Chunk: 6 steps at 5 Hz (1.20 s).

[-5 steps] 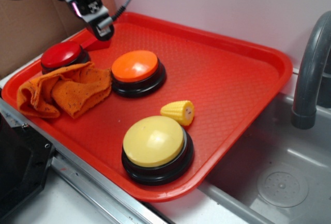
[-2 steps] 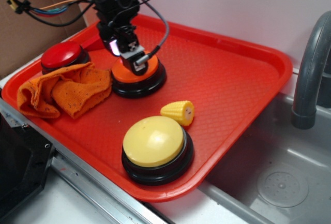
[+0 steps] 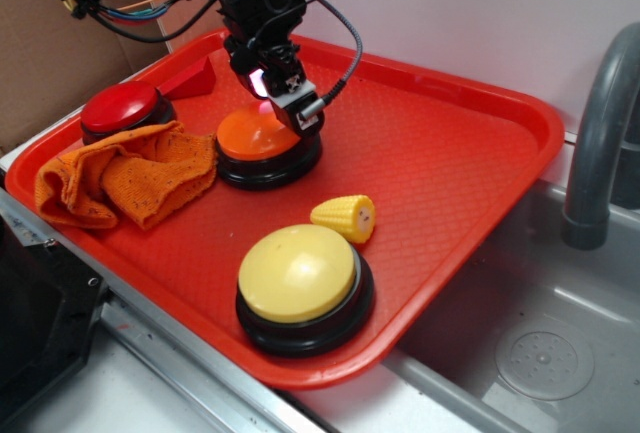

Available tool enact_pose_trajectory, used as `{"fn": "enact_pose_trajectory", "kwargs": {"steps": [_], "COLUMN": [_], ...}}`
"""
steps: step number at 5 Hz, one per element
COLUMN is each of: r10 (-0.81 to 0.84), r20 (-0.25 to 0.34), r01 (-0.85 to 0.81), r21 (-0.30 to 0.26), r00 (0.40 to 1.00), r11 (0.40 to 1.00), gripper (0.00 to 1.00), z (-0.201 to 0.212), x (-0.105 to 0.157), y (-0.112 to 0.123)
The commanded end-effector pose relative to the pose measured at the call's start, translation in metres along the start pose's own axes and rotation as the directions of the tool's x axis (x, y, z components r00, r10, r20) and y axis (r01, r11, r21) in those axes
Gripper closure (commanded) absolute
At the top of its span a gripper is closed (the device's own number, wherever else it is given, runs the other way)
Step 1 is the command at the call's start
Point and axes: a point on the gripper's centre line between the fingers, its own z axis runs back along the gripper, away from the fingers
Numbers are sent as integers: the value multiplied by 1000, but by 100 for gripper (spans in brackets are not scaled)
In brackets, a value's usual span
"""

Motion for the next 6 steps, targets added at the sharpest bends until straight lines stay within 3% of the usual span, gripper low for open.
{"fn": "enact_pose_trajectory", "kwargs": {"steps": [1, 6], "r10": [6, 63], "r20": [10, 53], "r01": [-6, -65], "r21": [48, 31], "r00": [1000, 997], "r11": [999, 997], "gripper": [0, 0], "z": [65, 100], "x": [-5, -23], "y": [2, 1]}}
